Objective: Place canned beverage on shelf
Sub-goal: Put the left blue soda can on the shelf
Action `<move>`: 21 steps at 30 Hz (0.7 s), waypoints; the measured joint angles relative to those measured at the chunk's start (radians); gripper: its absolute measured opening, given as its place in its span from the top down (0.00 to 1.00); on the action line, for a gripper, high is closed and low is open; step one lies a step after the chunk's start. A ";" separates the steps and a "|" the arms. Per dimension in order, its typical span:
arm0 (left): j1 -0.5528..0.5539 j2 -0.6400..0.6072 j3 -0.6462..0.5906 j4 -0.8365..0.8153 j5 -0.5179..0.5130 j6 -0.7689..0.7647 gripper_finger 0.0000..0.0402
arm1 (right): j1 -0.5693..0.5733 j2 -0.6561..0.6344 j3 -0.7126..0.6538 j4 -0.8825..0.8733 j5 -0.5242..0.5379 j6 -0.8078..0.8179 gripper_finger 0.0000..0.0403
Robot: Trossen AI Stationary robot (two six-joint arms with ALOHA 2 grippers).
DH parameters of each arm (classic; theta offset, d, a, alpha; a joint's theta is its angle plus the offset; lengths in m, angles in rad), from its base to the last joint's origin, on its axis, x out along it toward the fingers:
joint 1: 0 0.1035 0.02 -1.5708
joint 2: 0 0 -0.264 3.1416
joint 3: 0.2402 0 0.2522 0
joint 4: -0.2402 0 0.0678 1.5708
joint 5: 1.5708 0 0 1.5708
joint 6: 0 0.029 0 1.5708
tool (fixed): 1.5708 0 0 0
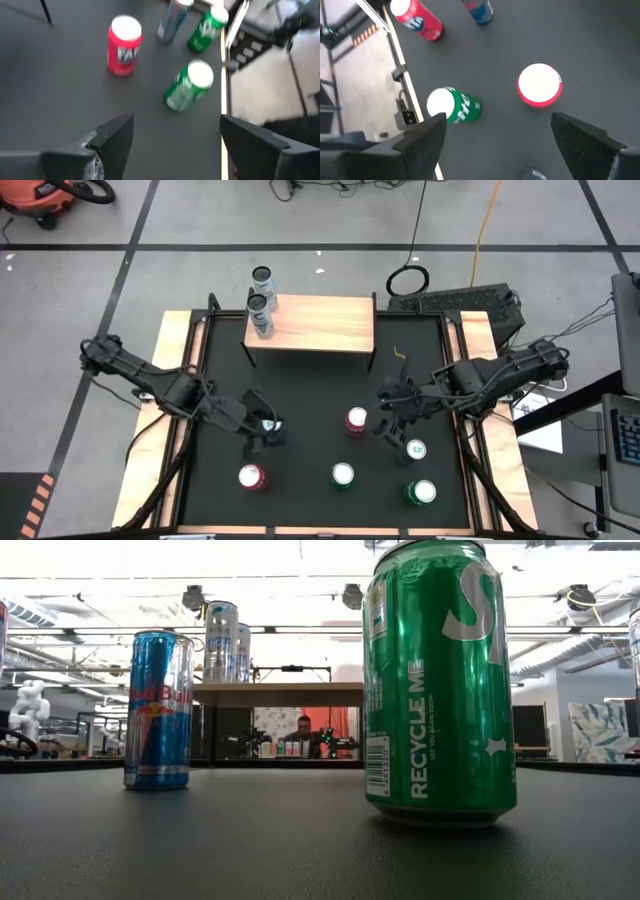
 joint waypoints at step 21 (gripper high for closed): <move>-0.015 -0.010 -0.146 -0.195 -0.072 -0.033 0.07 | 0.023 0.005 0.000 0.087 0.082 0.032 0.17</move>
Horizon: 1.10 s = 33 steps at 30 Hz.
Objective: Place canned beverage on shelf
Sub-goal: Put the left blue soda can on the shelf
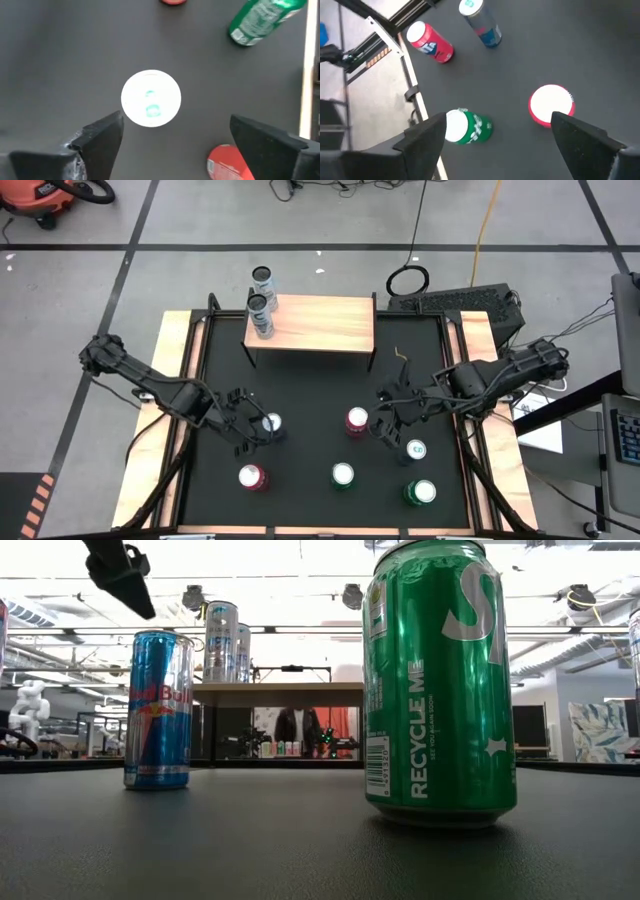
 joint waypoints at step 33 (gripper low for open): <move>0.116 0.045 -0.103 0.194 0.118 0.103 0.03 | 0.003 0.001 0.000 0.038 0.005 -0.020 0.17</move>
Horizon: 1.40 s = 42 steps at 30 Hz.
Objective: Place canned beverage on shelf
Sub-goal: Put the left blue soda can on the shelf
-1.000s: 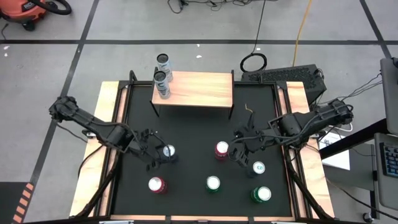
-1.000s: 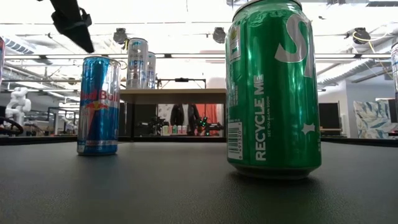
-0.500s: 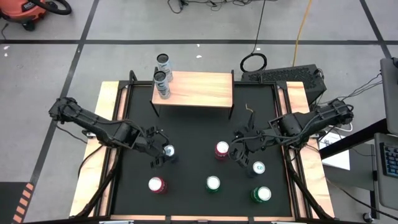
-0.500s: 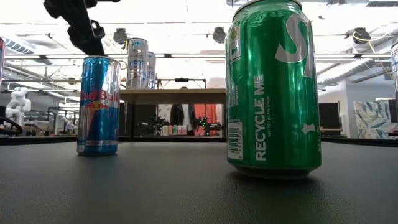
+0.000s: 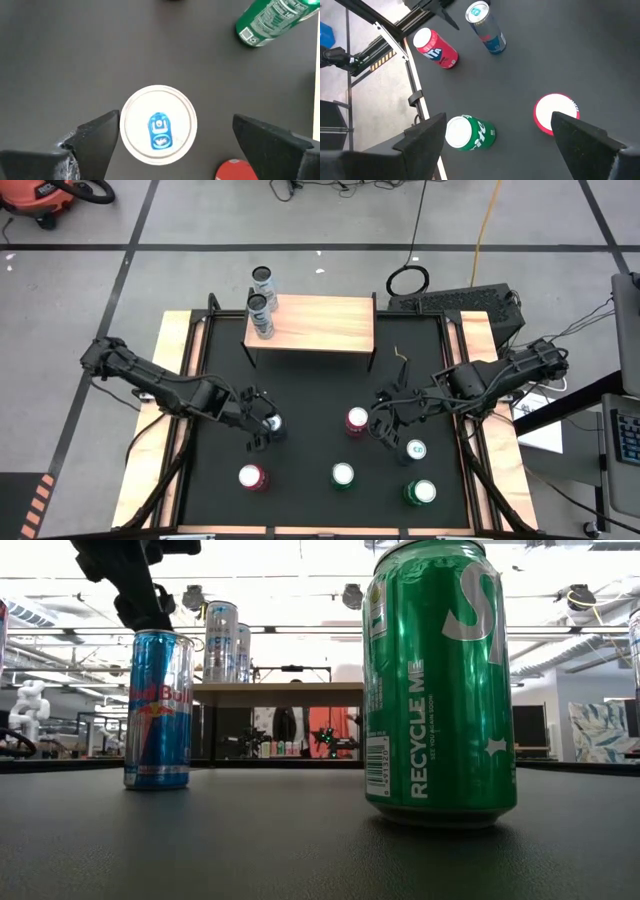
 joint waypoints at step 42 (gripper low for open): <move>-0.002 0.087 -0.005 0.024 -0.032 0.000 0.24 | 0.000 0.000 0.000 0.006 0.000 -0.014 0.17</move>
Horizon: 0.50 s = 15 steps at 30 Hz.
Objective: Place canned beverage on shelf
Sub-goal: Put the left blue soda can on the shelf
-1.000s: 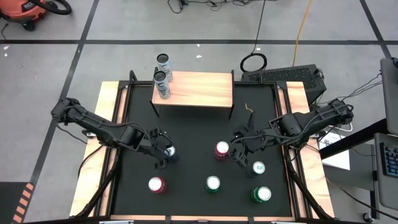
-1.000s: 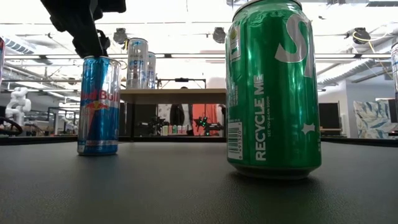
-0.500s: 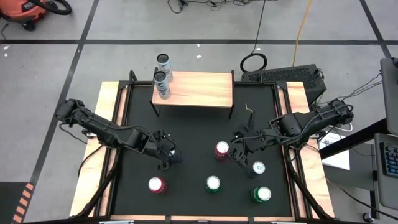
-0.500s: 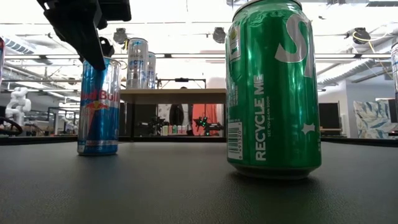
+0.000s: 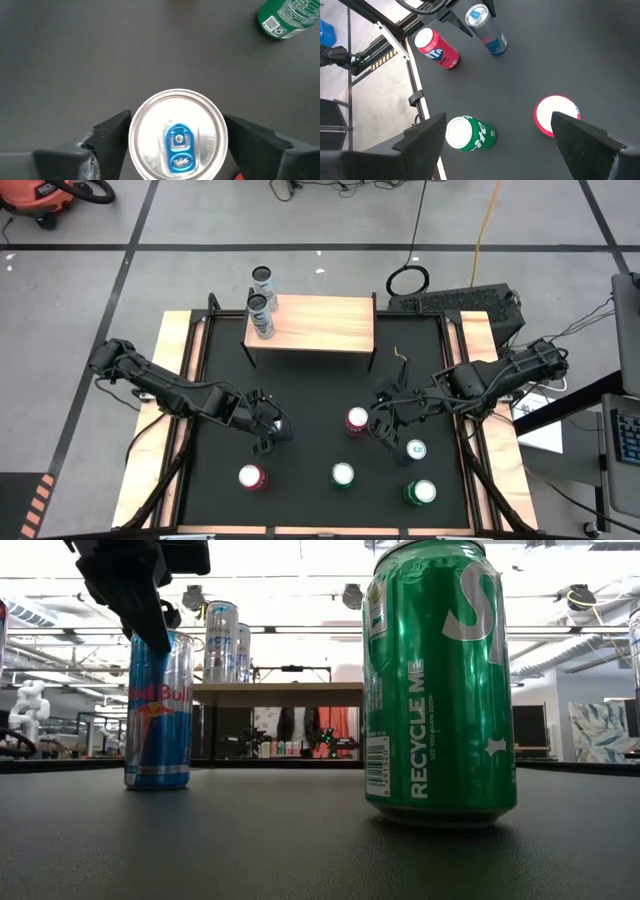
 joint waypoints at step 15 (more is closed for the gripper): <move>0.000 0.000 0.000 0.000 -0.001 0.000 0.38 | 0.000 0.000 0.000 0.005 0.000 0.000 0.17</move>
